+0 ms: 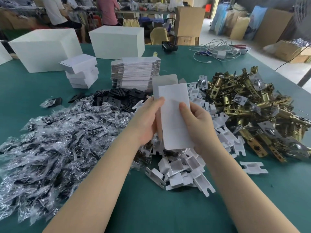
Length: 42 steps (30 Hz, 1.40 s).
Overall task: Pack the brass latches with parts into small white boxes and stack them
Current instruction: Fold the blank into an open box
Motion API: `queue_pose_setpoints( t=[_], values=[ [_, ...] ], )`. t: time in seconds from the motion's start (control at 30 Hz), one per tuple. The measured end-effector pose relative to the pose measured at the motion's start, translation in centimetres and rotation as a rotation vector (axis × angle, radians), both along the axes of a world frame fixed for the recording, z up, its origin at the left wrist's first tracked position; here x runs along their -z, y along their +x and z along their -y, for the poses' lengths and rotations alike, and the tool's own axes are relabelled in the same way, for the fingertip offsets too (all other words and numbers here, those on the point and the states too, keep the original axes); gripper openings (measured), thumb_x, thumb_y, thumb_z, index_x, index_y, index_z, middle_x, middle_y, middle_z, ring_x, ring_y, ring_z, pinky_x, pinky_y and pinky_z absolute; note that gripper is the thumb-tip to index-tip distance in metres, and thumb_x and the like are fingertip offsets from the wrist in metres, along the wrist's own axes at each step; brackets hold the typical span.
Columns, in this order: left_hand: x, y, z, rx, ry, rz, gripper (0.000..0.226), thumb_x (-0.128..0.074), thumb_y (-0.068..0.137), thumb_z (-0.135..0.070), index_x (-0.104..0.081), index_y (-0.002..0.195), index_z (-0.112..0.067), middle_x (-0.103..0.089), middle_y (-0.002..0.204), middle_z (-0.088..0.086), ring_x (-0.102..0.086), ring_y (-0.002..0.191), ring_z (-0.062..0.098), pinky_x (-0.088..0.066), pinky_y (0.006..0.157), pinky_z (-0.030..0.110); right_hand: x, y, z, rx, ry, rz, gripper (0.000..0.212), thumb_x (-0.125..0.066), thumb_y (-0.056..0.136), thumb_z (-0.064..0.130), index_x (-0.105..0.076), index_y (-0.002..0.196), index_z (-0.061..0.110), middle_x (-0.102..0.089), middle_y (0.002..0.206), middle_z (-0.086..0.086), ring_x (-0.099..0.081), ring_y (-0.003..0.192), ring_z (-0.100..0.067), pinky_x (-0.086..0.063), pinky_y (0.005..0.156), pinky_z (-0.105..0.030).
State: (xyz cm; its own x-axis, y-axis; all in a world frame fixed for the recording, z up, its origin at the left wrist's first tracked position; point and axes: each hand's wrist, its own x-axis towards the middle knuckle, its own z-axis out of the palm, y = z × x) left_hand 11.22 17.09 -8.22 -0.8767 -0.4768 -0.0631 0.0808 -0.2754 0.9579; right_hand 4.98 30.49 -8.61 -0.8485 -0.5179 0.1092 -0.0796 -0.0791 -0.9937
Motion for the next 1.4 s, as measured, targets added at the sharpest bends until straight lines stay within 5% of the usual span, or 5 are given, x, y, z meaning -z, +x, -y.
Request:
queue_pose_setpoints(
  t=[0.53, 0.8, 1.1, 1.3, 1.4],
  values=[
    [1.1, 0.4, 0.1, 0.029, -0.055, -0.011, 0.021, -0.067, 0.092, -0.008, -0.066, 0.110, -0.019, -0.078, 0.093, -0.001, -0.074, 0.082, 0.014, -0.058, 0.063, 0.027, 1.0, -1.4, -0.7, 0.046, 0.037, 0.246, 0.026, -0.065, 0.094, 0.034, -0.070, 0.084, 0.011, -0.076, 0.080, -0.001, -0.071, 0.068, -0.017, -0.060, 0.062, -0.037],
    [1.5, 0.6, -0.3, -0.020, -0.181, -0.031, 0.040, -0.068, 0.091, -0.005, -0.060, 0.124, -0.025, -0.076, 0.103, 0.007, -0.072, 0.094, 0.023, -0.060, 0.071, 0.035, 1.4, -1.6, -0.6, 0.140, 0.300, -0.264, 0.034, -0.052, 0.100, 0.040, -0.061, 0.083, 0.011, -0.065, 0.071, 0.003, -0.057, 0.057, -0.009, -0.040, 0.046, -0.015],
    [-0.2, 1.6, -0.8, -0.028, -0.531, -0.200, 0.051, -0.061, 0.098, -0.021, -0.043, 0.144, -0.034, -0.066, 0.119, -0.021, -0.065, 0.106, 0.000, -0.055, 0.086, 0.023, -0.8, -0.5, -0.9, 0.077, -0.097, -0.416, 0.035, -0.046, 0.103, 0.029, -0.041, 0.128, 0.054, -0.064, 0.101, 0.031, -0.061, 0.090, 0.007, -0.050, 0.074, -0.013],
    [-0.2, 1.5, -1.1, 0.063, -0.519, -0.216, 0.071, -0.046, 0.096, -0.022, -0.014, 0.154, -0.046, -0.066, 0.099, -0.029, -0.064, 0.086, -0.001, -0.054, 0.073, 0.021, -1.2, -0.9, -1.7, -0.113, -0.213, -0.243, 0.047, -0.052, 0.096, 0.026, -0.048, 0.125, 0.063, -0.068, 0.112, 0.011, -0.069, 0.094, -0.017, -0.059, 0.073, -0.035],
    [0.0, 1.2, -1.4, 0.056, -0.513, -0.209, 0.068, -0.049, 0.096, -0.040, -0.014, 0.153, -0.045, -0.059, 0.133, -0.016, -0.061, 0.109, -0.001, -0.052, 0.085, 0.018, -0.8, -1.3, -1.7, -0.178, -0.192, -0.161, 0.049, -0.051, 0.094, 0.024, -0.045, 0.128, 0.060, -0.067, 0.115, 0.015, -0.069, 0.099, -0.017, -0.060, 0.078, -0.037]
  ],
)
